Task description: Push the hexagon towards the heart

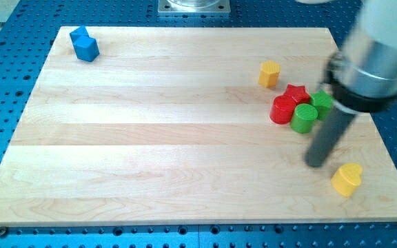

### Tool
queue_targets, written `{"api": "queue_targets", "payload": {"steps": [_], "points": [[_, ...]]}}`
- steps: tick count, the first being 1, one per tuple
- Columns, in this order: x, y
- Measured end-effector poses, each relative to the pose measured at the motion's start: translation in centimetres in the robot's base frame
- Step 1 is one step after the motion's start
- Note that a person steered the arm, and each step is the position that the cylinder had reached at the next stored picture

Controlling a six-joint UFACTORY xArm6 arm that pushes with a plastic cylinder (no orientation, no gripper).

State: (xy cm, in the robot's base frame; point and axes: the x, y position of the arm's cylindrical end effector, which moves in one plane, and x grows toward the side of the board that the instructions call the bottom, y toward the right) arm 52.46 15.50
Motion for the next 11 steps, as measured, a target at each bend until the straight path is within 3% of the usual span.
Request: {"api": "queue_targets", "payload": {"steps": [1, 2, 3, 4, 5, 6, 7, 9, 10, 11], "points": [[-6.0, -9.0], [-12.2, -14.2], [-19.2, -9.8], [-23.0, -3.9], [-21.8, 2.4], [-17.5, -1.7], [-10.7, -10.5], [-14.3, -17.3], [-12.0, -20.2], [-7.3, -18.8]]}}
